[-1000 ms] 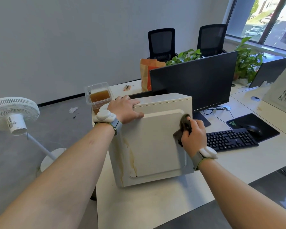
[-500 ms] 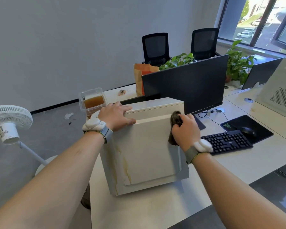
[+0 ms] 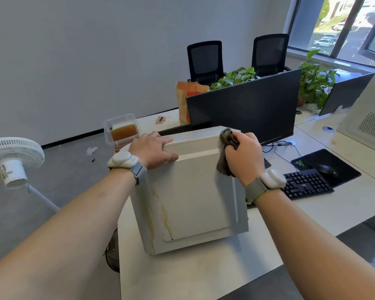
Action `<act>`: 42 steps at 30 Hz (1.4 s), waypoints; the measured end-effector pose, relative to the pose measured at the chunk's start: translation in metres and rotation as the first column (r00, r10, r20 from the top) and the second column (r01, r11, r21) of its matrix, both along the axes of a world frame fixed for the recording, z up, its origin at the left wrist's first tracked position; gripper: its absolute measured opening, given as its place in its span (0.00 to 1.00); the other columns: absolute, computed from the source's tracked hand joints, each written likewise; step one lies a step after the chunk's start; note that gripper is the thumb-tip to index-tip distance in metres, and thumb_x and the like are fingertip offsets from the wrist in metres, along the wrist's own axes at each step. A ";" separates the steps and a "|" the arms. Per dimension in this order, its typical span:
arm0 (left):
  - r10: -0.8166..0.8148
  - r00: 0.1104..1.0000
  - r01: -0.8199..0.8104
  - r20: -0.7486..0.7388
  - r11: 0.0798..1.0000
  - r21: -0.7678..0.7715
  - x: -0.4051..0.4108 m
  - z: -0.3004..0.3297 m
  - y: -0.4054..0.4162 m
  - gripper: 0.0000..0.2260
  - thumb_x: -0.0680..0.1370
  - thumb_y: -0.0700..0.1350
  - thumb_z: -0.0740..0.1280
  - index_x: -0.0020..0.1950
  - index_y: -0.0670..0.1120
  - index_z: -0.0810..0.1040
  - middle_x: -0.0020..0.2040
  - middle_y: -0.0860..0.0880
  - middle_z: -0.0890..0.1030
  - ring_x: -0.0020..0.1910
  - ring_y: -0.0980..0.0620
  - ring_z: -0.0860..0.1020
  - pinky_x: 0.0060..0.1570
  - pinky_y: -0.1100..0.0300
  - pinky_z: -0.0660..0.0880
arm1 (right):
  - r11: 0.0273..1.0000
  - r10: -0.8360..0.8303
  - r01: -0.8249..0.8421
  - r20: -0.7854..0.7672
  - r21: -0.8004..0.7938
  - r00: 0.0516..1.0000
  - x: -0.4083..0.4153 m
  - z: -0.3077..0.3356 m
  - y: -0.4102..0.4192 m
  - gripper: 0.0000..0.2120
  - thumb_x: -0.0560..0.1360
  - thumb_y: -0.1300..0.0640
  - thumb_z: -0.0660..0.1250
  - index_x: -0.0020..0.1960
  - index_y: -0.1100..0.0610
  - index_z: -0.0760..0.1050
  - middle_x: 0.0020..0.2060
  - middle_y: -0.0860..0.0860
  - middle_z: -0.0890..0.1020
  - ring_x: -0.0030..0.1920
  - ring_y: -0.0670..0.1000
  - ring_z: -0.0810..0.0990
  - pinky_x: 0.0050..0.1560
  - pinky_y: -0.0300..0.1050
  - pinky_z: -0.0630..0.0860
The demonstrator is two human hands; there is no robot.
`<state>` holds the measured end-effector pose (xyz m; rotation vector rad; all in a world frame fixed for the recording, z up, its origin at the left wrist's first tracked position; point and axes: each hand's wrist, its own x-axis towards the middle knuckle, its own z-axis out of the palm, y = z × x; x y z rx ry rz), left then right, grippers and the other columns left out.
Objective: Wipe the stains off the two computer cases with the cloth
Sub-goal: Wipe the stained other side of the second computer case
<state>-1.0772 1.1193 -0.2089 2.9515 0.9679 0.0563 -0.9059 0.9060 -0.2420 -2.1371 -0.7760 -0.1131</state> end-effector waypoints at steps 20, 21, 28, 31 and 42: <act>-0.070 0.997 0.053 -0.023 0.896 -0.441 -0.024 0.043 0.030 0.24 0.79 0.33 0.63 0.72 0.51 0.79 0.70 0.51 0.78 0.69 0.50 0.73 0.63 0.60 0.68 | 0.876 0.478 -0.469 0.065 -0.115 0.876 -0.106 -0.002 0.070 0.21 0.74 0.60 0.67 0.66 0.50 0.80 0.58 0.47 0.78 0.56 0.52 0.76 0.58 0.48 0.77; -0.088 0.995 0.059 -0.044 0.895 -0.442 -0.024 0.044 0.030 0.23 0.80 0.35 0.63 0.71 0.53 0.79 0.69 0.51 0.79 0.68 0.50 0.74 0.61 0.60 0.67 | 0.894 0.447 -0.440 0.077 -0.087 0.891 -0.110 0.003 0.073 0.20 0.75 0.59 0.67 0.66 0.50 0.80 0.58 0.47 0.77 0.56 0.51 0.75 0.56 0.47 0.77; -0.100 0.994 0.071 -0.031 0.859 -0.506 -0.039 0.029 0.038 0.24 0.84 0.42 0.62 0.79 0.57 0.69 0.79 0.53 0.68 0.78 0.50 0.65 0.72 0.60 0.58 | 0.839 0.530 -0.472 0.210 -0.271 0.822 -0.138 -0.007 0.078 0.19 0.75 0.61 0.66 0.65 0.54 0.80 0.54 0.53 0.76 0.53 0.59 0.74 0.52 0.50 0.76; -0.102 0.995 0.096 0.023 0.804 -0.586 -0.042 0.023 0.039 0.22 0.84 0.44 0.62 0.79 0.54 0.70 0.78 0.53 0.69 0.78 0.51 0.65 0.78 0.56 0.58 | 0.902 0.431 -0.406 0.260 -0.146 0.864 -0.149 0.004 0.088 0.20 0.76 0.61 0.66 0.66 0.52 0.80 0.55 0.52 0.76 0.56 0.54 0.73 0.51 0.44 0.73; -0.076 0.992 0.116 0.098 0.844 -0.524 -0.050 0.015 0.036 0.21 0.88 0.46 0.54 0.83 0.48 0.61 0.82 0.51 0.61 0.80 0.48 0.60 0.75 0.60 0.53 | 0.846 0.496 -0.407 0.228 -0.344 0.838 -0.203 -0.043 0.096 0.18 0.74 0.58 0.63 0.64 0.57 0.77 0.55 0.57 0.75 0.51 0.61 0.74 0.41 0.52 0.78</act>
